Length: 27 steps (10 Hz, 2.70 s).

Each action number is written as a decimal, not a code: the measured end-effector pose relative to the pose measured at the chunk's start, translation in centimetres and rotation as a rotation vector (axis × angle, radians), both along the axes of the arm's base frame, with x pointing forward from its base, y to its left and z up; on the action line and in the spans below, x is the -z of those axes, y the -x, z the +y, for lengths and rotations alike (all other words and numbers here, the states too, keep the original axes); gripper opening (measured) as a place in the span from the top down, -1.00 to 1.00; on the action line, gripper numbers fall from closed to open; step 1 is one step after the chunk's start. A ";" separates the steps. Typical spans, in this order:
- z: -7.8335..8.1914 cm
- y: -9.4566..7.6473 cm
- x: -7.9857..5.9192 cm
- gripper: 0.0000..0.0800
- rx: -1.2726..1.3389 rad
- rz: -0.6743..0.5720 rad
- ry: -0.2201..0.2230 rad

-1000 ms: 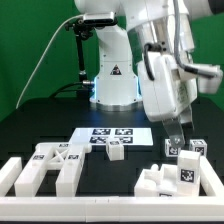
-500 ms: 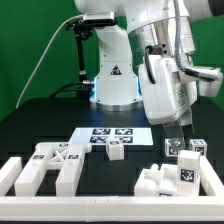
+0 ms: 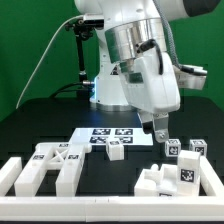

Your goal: Assemble chair

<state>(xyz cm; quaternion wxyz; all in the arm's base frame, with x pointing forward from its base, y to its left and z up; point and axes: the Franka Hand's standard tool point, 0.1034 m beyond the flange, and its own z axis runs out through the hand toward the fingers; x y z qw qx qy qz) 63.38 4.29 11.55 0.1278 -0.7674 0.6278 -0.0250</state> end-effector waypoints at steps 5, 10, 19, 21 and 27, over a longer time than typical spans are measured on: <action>-1.1 1.1 1.3 -0.62 -0.507 -0.081 0.130; -3.6 7.4 4.2 -0.62 -1.071 -0.083 0.303; -5.0 13.7 5.2 -0.62 -1.408 0.365 -0.048; -5.2 14.5 5.2 -0.62 -1.395 0.506 -0.182; -4.9 15.1 7.4 -0.62 -1.385 0.793 -0.395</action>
Offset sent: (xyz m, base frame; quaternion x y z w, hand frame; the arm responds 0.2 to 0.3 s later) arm 0.0000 0.0000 0.0000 0.0000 0.0000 -0.2667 0.9638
